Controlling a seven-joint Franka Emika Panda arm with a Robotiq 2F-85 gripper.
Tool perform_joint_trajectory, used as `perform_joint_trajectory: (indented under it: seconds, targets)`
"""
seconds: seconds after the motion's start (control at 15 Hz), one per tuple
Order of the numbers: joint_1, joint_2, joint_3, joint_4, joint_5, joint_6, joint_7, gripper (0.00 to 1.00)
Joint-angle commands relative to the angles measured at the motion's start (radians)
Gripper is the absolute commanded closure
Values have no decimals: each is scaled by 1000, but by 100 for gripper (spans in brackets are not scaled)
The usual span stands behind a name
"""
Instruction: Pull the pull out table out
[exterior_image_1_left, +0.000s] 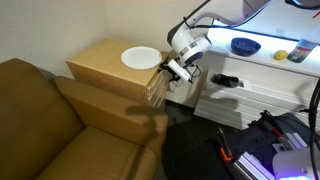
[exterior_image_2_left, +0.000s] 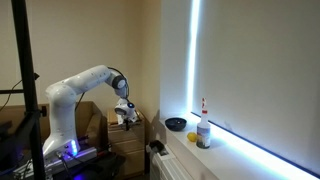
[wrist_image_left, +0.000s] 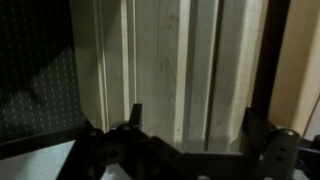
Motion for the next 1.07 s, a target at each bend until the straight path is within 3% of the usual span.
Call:
perform_joint_trajectory:
  seconds: [0.0, 0.6, 1.0]
  targets:
    - [118, -84, -160, -97, -20, -8, 131, 0]
    - [337, -292, -474, -412, -36, -41, 336, 0]
    - [391, -339, -616, -548, -278, -112, 610, 0]
